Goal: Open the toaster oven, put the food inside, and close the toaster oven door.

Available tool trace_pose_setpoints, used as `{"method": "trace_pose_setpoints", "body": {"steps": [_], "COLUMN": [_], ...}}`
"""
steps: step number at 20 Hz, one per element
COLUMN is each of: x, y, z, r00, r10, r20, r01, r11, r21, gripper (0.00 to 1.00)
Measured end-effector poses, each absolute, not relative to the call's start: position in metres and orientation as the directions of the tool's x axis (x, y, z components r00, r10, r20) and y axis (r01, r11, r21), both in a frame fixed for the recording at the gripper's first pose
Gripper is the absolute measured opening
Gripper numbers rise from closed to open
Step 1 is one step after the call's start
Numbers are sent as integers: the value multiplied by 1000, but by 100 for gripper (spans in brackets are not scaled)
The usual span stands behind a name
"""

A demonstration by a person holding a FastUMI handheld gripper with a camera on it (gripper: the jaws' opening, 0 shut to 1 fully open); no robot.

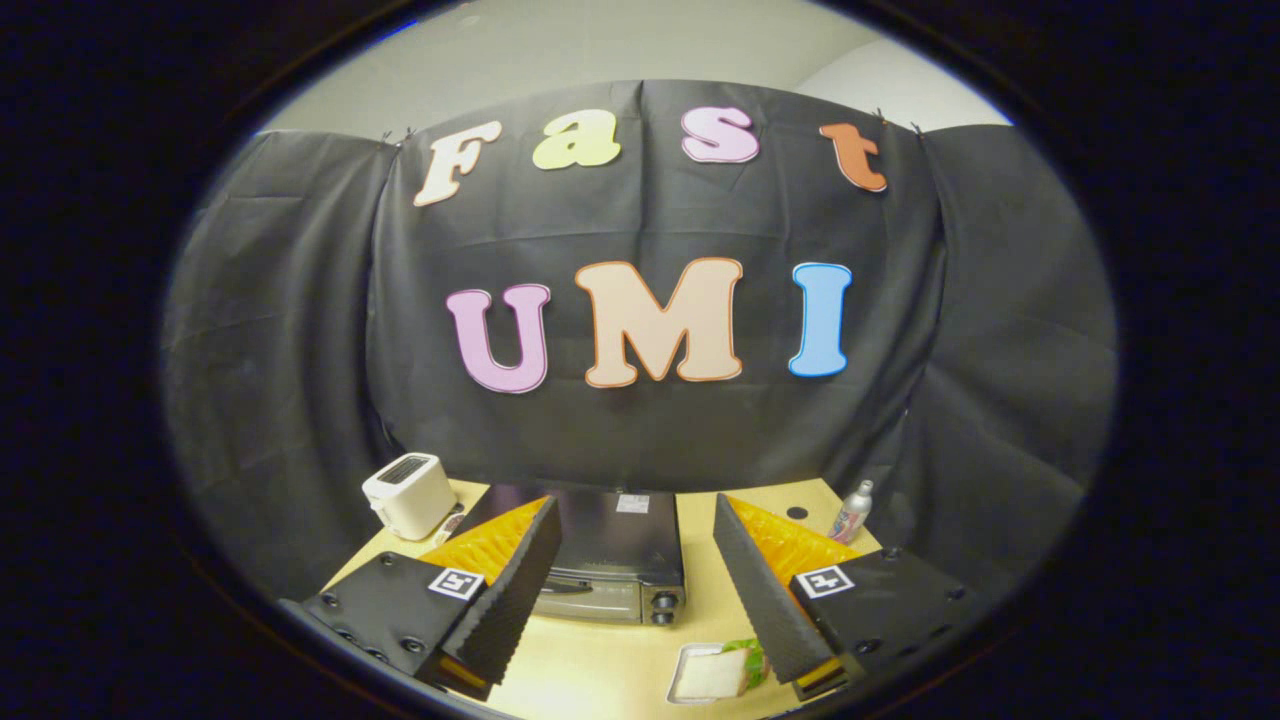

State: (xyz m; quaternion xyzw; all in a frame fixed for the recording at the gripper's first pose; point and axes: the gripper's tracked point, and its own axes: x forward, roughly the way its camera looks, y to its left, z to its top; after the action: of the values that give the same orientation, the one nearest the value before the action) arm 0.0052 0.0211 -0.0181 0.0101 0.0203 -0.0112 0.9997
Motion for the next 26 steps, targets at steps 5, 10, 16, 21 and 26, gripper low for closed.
{"method": "trace_pose_setpoints", "body": {"steps": [5,10,16,21,26], "x": [5,13,39,68,103], "y": [34,54,96,135,155], "z": [-24,-47,-83,-118,-142], "r00": [999,998,993,991,995], "r10": [-21,-33,-48,-39,-29], "r20": [-43,-60,-103,-129,-100], "r01": [21,34,53,43,37], "r11": [1000,999,998,999,996], "r21": [13,25,42,26,83], "gripper": [97,97,97,97,97]}}
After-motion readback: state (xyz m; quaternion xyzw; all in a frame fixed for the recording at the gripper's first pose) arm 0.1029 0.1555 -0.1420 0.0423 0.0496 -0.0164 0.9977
